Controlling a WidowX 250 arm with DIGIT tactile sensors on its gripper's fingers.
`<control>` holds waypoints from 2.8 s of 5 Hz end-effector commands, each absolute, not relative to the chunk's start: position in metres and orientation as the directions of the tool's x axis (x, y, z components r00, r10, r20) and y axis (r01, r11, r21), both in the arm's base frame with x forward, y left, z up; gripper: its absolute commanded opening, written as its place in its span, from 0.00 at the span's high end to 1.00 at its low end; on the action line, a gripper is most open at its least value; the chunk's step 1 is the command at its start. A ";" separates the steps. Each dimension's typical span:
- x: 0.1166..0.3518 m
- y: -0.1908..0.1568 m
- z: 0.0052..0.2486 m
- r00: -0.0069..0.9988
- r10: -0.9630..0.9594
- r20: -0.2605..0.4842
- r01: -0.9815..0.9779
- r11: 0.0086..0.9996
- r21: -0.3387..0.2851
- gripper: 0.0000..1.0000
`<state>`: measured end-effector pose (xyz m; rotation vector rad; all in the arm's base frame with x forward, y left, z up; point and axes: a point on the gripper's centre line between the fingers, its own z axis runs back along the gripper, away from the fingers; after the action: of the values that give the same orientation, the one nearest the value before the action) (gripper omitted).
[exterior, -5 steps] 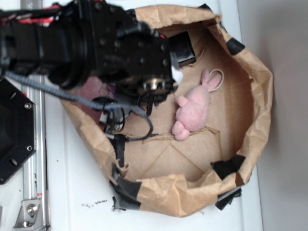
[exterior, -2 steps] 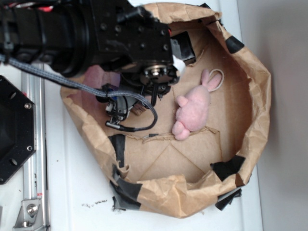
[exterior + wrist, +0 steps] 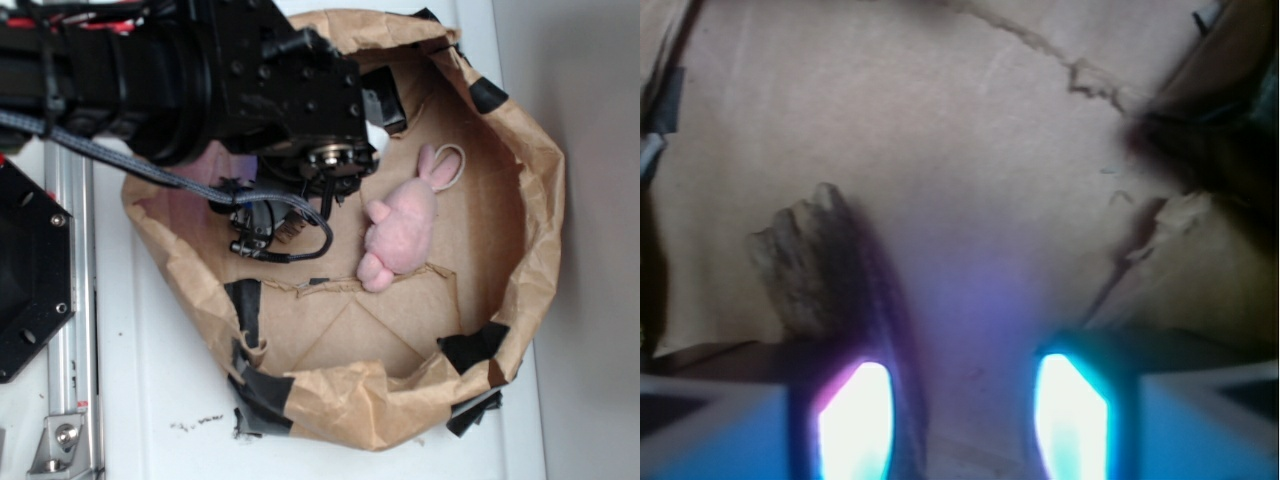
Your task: Grab the wood chip.
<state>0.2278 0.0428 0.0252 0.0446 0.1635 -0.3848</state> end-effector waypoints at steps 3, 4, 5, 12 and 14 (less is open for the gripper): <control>0.223 0.018 0.049 0.907 -0.413 -0.076 0.415 0.910 0.004 0.00; 0.225 0.014 0.043 0.917 -0.396 -0.052 0.397 0.918 0.011 0.00; 0.231 0.009 0.027 0.928 -0.373 -0.027 0.373 0.928 0.004 0.00; 0.230 0.009 0.018 0.933 -0.357 -0.041 0.359 0.932 0.048 1.00; 0.262 0.015 0.101 0.957 -0.272 0.097 0.270 0.962 0.035 1.00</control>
<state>0.2559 0.0144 0.0889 0.0113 -0.0354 -0.2921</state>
